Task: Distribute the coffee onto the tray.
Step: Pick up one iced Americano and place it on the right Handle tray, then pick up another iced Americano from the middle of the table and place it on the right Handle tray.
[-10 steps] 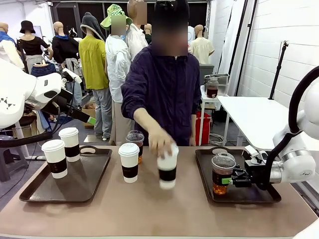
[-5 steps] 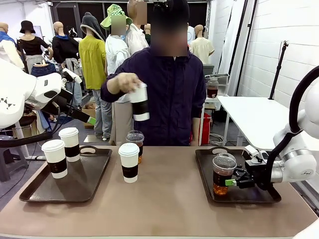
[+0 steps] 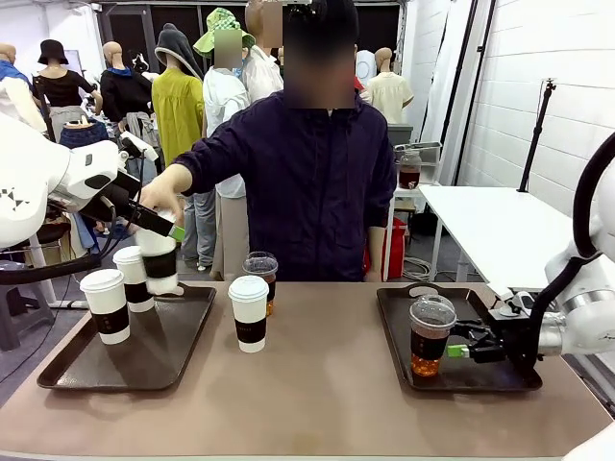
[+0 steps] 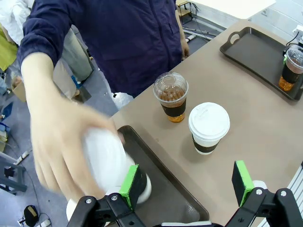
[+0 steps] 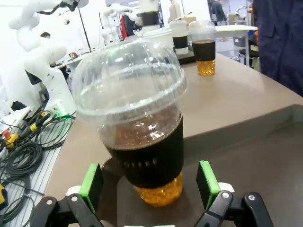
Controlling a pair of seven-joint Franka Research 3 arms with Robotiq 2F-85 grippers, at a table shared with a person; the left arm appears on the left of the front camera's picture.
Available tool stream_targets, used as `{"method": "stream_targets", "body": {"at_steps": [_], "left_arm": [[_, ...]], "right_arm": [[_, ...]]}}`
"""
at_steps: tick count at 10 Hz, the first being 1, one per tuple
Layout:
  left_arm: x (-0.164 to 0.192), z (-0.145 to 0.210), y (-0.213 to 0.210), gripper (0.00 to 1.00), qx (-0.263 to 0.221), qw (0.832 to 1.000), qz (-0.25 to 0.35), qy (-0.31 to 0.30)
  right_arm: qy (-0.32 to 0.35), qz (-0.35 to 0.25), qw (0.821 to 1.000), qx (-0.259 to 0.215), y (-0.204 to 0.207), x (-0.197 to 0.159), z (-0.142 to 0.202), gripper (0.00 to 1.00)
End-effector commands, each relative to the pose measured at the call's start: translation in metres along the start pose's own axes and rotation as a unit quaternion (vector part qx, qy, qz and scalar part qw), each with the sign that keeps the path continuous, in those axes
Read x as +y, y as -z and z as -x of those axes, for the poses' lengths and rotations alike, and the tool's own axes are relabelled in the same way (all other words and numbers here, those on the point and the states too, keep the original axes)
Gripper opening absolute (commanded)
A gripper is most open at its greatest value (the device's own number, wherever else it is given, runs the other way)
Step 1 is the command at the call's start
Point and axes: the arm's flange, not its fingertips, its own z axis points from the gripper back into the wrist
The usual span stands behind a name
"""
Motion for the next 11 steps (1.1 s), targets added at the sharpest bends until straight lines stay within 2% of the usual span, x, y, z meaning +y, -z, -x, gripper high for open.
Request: {"method": "stream_targets", "body": {"at_steps": [1, 4, 11], "left_arm": [[0.001, 0.001, -0.001, 1.0, 0.0, 1.0, 0.003, -0.002], [0.001, 0.001, -0.001, 1.0, 0.0, 1.0, 0.003, -0.002], [0.001, 0.001, -0.001, 1.0, 0.0, 1.0, 0.003, -0.002]], "right_arm": [[0.016, 0.009, 1.0, 0.006, -0.017, 0.016, 0.0, 1.0], [0.025, 0.037, 0.999, 0.004, -0.042, 0.025, 0.005, 1.0], [0.013, 0.034, 0.999, 0.003, -0.04, 0.017, 0.009, 1.0]]}}
